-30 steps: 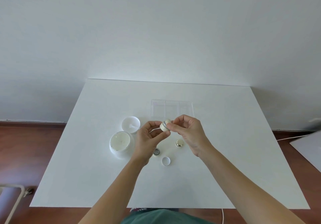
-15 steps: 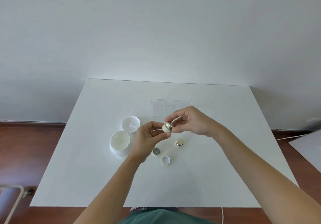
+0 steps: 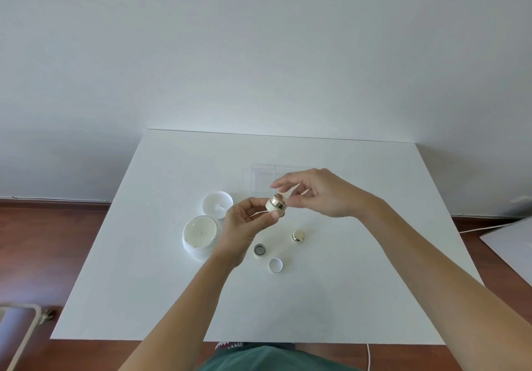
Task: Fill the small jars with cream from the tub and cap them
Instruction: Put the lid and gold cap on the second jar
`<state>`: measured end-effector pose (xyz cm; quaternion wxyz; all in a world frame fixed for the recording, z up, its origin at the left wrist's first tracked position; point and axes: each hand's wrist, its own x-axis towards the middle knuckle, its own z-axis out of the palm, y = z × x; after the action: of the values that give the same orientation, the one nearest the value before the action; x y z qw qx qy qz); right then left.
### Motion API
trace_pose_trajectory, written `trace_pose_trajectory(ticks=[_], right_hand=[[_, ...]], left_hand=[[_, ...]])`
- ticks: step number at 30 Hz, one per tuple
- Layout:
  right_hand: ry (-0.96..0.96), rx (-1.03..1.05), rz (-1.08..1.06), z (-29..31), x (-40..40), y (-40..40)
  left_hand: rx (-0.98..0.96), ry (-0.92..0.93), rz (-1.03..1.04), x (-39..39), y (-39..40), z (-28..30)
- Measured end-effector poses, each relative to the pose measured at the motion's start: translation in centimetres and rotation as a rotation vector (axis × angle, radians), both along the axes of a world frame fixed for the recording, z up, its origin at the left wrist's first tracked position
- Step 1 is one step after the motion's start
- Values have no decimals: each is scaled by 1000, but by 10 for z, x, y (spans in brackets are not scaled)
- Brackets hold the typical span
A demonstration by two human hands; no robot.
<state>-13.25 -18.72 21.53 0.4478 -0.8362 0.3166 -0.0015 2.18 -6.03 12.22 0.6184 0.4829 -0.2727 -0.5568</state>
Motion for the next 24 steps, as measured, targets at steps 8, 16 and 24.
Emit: trace_pose_trajectory(ticks=[8,16,24], right_hand=[[19,-81,24,4,7,-1],[148,-261,-59,-1,15,2],[55,-66,43,1,7,-1]], left_hand=[[-27,-5,-6,-1,-4,4],[-22,-39,-1,-4,-6,3],[-37,-47,-18,0,-8,5]])
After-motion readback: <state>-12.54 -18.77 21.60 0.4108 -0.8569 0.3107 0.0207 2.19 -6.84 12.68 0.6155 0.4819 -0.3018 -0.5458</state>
